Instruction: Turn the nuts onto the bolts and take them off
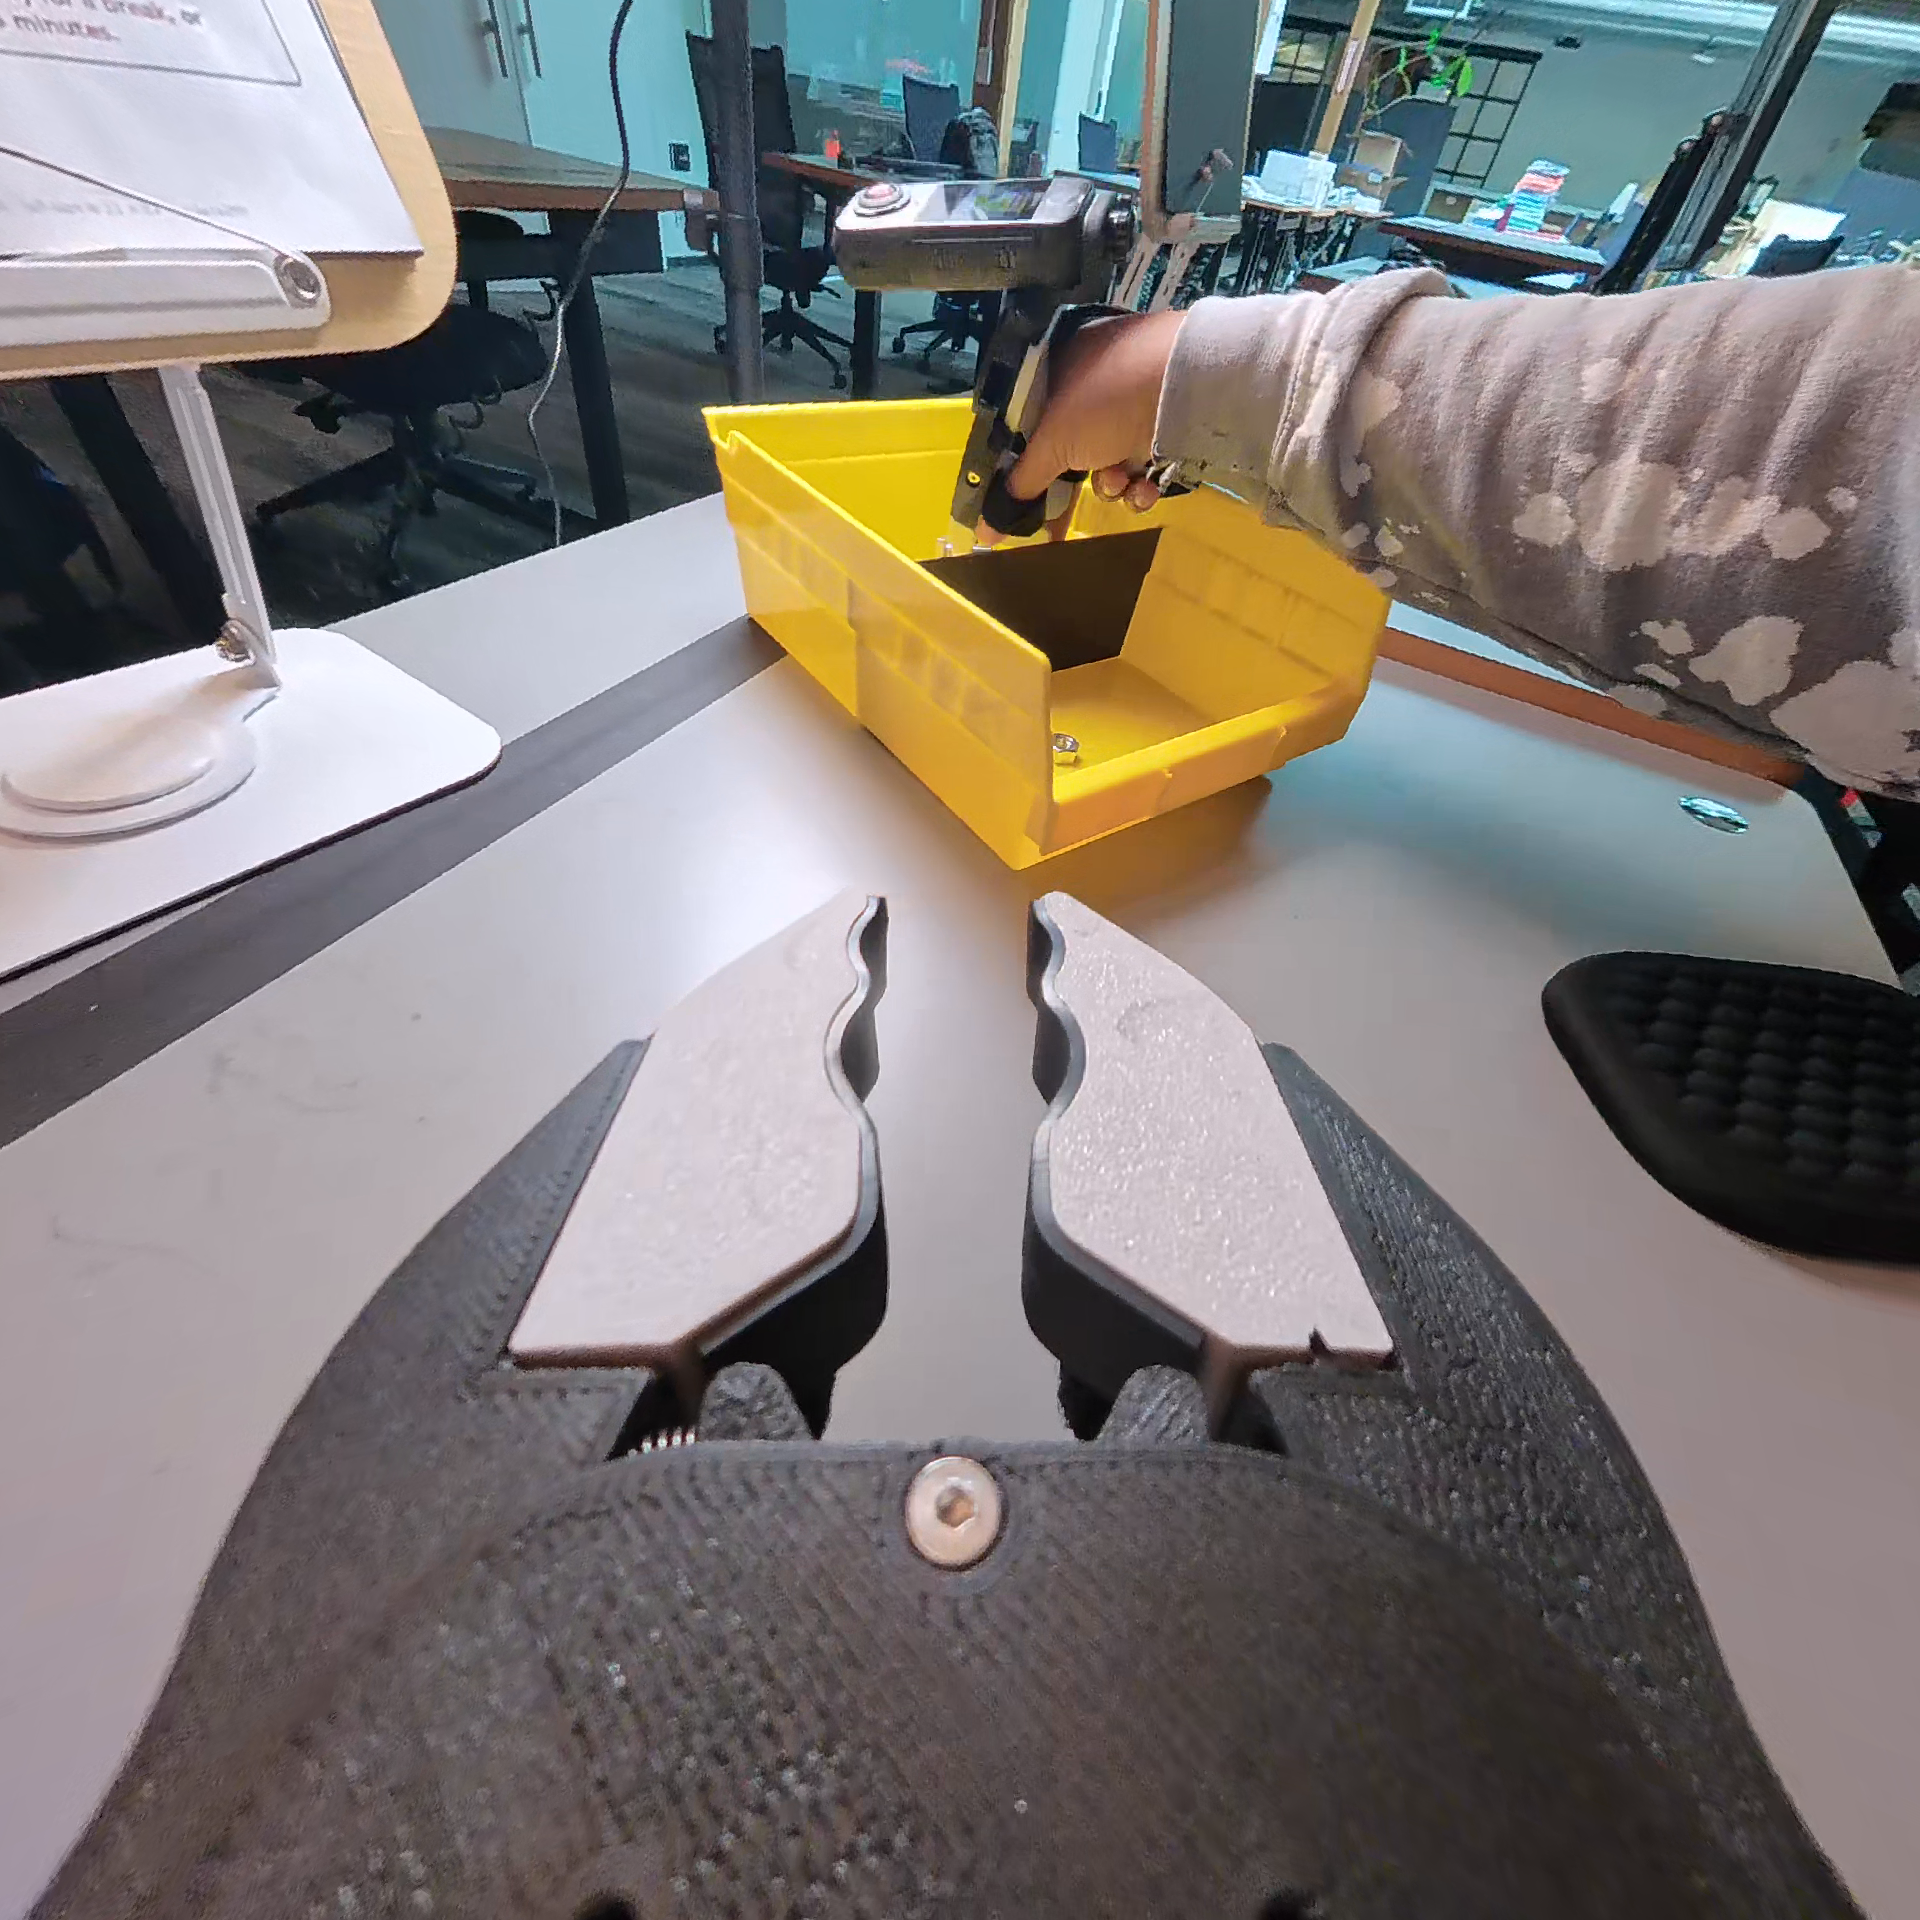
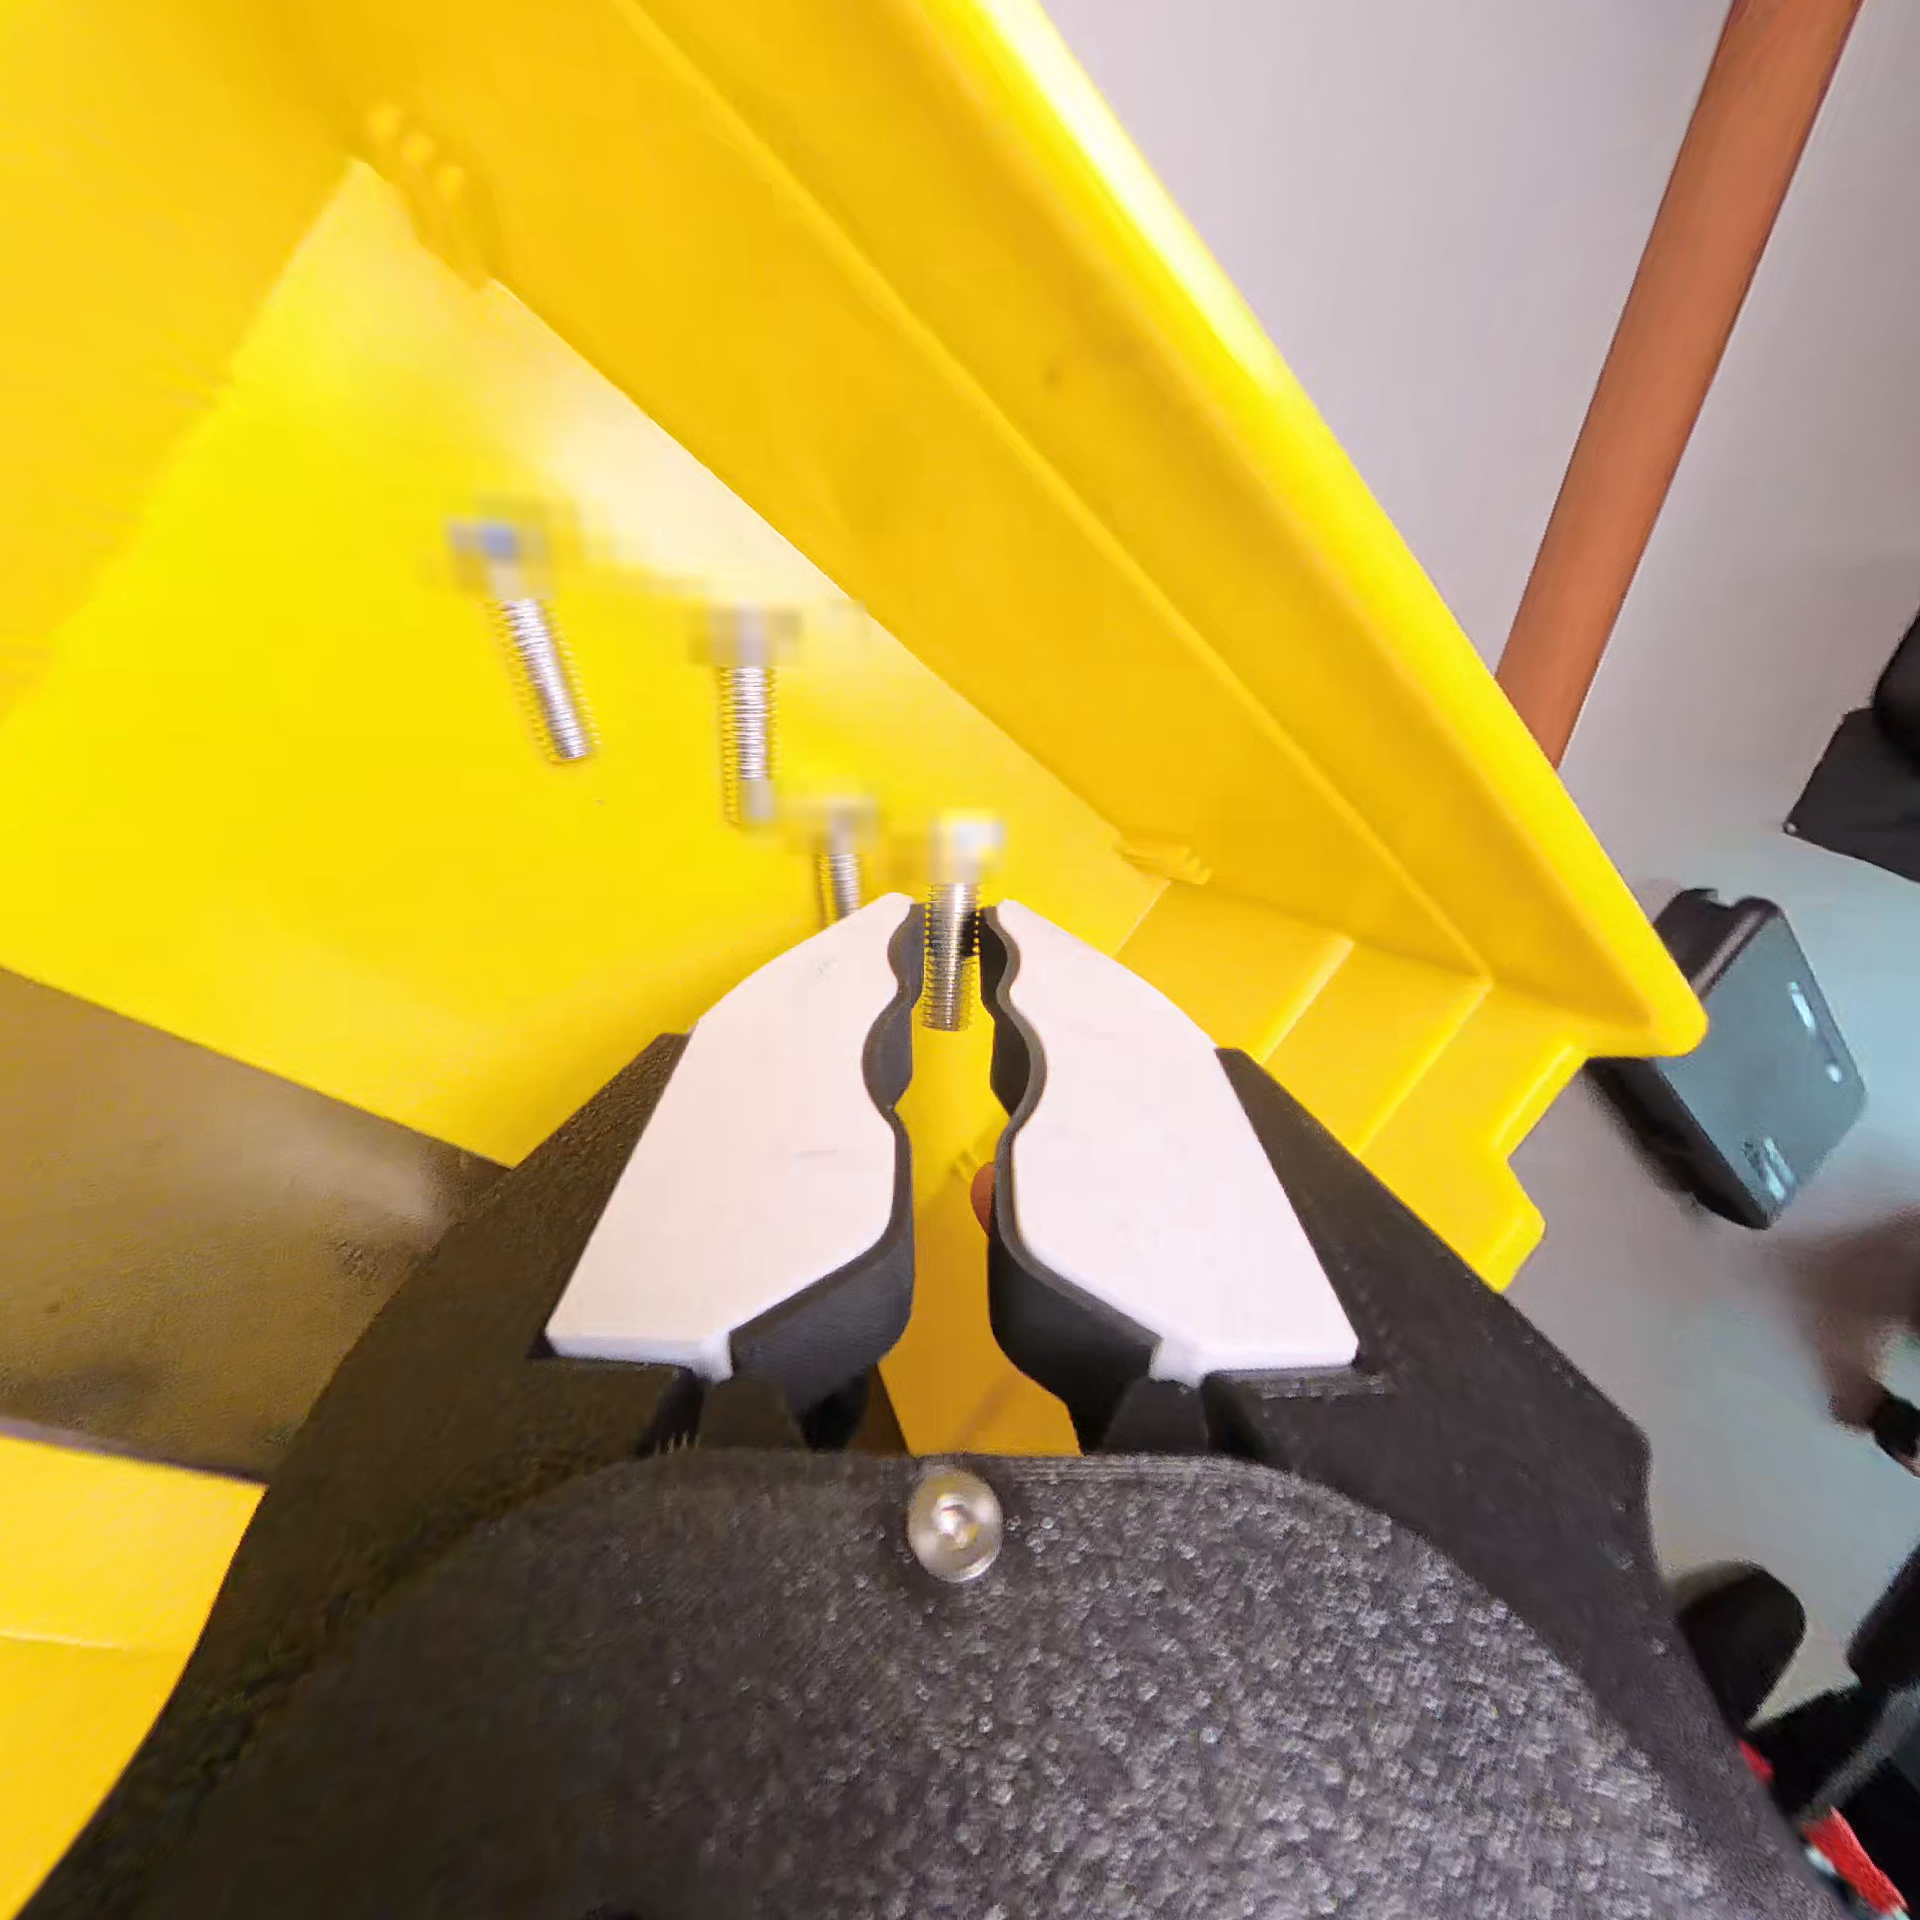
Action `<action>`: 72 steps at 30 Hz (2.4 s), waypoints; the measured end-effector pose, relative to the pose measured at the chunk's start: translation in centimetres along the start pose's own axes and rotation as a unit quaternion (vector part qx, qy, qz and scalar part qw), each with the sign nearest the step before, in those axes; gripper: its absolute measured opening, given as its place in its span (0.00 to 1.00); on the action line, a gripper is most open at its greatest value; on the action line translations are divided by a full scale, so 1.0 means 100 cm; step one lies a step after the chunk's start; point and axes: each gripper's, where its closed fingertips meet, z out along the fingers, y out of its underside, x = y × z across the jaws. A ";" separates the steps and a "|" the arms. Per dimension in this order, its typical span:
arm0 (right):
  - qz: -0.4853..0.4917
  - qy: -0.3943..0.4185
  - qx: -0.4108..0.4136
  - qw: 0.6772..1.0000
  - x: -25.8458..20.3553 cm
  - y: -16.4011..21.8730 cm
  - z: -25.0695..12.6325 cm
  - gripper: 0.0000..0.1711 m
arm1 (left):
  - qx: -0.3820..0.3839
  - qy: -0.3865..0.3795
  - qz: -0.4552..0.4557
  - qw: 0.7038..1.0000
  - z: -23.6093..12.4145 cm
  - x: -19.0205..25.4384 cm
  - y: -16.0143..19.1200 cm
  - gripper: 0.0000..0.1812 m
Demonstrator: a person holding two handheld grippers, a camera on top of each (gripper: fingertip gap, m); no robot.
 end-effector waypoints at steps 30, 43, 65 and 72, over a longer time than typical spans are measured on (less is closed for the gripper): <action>-0.191 -0.078 0.512 0.834 -0.156 0.094 -0.233 0.19 | -0.003 -0.121 0.081 0.989 -0.078 -0.047 -0.032 0.16; -0.373 -0.050 0.239 0.895 -0.188 0.130 -0.096 0.29 | -0.408 -0.225 0.077 0.881 -0.201 -0.116 0.130 0.30; -0.542 -0.081 0.267 0.793 -0.285 0.204 -0.131 0.16 | -0.398 -0.019 0.323 0.858 -0.041 -0.031 0.127 0.16; -0.493 -0.110 0.354 0.787 -0.312 0.228 -0.177 0.21 | -0.327 0.001 0.390 0.861 -0.007 -0.005 0.109 0.20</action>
